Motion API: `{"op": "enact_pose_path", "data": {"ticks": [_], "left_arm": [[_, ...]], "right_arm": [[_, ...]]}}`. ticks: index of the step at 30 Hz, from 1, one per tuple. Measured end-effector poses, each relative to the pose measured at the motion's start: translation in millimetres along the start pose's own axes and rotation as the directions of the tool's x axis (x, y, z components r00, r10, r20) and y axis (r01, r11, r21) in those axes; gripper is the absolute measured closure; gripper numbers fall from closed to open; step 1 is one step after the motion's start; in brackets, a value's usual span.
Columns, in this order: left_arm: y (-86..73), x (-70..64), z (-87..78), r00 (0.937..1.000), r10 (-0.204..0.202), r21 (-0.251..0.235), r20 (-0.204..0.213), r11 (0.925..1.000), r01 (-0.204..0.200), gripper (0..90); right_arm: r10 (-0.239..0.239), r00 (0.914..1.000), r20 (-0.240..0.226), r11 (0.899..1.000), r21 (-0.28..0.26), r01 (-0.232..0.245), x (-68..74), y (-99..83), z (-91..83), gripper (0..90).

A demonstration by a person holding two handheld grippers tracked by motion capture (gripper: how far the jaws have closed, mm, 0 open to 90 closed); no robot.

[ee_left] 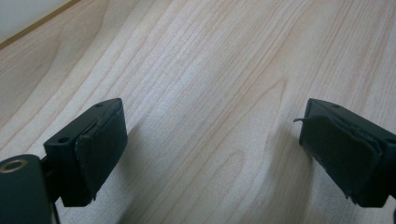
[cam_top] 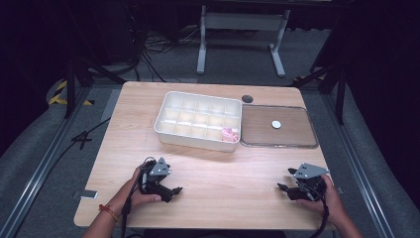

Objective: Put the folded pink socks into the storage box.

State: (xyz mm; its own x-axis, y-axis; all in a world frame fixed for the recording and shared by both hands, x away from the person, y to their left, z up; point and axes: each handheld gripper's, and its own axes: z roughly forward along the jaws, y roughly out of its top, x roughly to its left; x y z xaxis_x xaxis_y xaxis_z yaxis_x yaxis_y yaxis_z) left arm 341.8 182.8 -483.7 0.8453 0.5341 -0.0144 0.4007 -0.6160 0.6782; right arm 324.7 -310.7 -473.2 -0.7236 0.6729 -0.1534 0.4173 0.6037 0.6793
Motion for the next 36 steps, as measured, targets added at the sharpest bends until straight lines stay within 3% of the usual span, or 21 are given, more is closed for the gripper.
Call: {"op": "enact_pose_path", "data": {"ticks": [2,5,8,36], "left_arm": [[0.0,0.0,0.0,1.0000,0.000,0.000,-0.001,1.0000,0.000,7.7],[0.0,0.0,0.0,1.0000,0.000,0.000,-0.001,1.0000,0.000,7.7],[0.0,0.0,0.0,1.0000,0.001,0.000,-0.001,1.0000,-0.001,7.7],[0.5,-0.9,0.8,0.9999,-0.008,-0.003,-0.007,1.0000,0.008,7.3]], "right_arm": [[0.040,0.9992,-0.007,0.999,-0.017,-0.040,-0.2,-4.4,-0.2,31.5],[0.114,0.9912,-0.066,0.992,-0.050,-0.118,-4.0,-13.7,-0.3,30.6],[0.155,0.9852,-0.072,0.984,-0.079,-0.161,-5.9,-20.2,0.1,27.3],[0.160,0.9849,-0.067,0.983,-0.076,-0.165,-6.6,-20.6,0.4,25.0]]}}
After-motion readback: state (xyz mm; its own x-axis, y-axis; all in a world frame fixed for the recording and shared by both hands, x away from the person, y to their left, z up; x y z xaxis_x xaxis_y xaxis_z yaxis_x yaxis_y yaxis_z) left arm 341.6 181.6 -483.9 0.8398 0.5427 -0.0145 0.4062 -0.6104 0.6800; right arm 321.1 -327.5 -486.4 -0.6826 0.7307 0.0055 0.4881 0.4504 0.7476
